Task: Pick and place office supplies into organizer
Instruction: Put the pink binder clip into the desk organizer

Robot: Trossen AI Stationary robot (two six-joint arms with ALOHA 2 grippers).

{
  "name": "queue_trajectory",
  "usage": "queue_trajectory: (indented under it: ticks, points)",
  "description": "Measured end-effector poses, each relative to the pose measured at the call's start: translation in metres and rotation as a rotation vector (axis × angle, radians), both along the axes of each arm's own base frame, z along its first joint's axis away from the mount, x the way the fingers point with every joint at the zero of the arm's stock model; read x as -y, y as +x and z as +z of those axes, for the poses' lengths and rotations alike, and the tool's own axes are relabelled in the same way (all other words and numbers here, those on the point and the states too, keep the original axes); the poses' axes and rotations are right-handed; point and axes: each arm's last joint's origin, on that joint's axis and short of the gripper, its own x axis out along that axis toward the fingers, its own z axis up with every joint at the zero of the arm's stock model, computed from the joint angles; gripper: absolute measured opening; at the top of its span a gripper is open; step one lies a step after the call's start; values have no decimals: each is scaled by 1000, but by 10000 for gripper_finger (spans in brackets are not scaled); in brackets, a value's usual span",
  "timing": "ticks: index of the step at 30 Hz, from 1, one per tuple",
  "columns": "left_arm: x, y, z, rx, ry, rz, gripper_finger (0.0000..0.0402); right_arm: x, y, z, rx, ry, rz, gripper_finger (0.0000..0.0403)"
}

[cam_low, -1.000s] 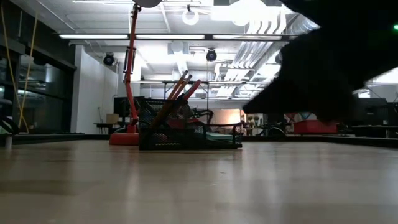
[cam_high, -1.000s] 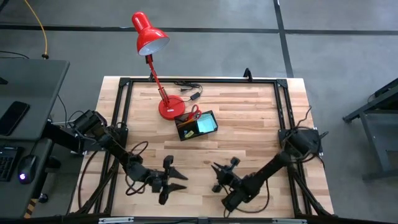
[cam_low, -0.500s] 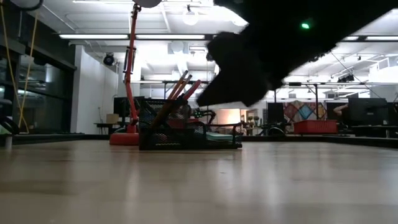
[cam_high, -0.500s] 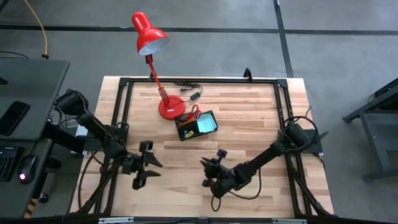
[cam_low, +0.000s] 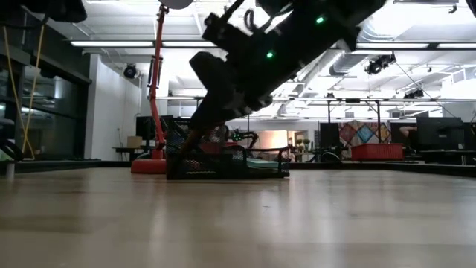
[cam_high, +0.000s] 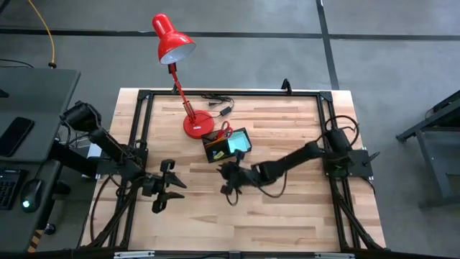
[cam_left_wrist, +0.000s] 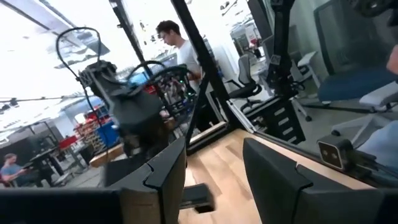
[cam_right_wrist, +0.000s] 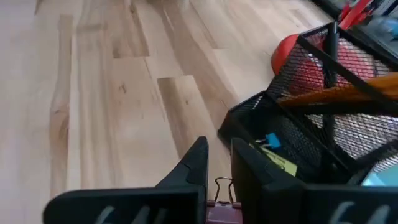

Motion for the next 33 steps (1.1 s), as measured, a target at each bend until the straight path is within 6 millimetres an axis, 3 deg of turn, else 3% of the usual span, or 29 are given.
queue_trajectory:
  ticks: [9,15,23,27,33]
  points:
    - [1,0,-8,-71,7,-38,152,65,10,15,17,201,-3,18]
    - [1,1,-10,-88,10,-37,152,94,7,27,11,386,-4,19]
    - [1,1,-10,-93,14,-37,152,109,12,46,-150,516,-84,18]
    - [2,1,-10,-93,15,-37,152,112,17,63,-135,550,-98,18]
    - [1,1,-10,-92,17,-37,152,118,21,57,-144,639,-118,18]
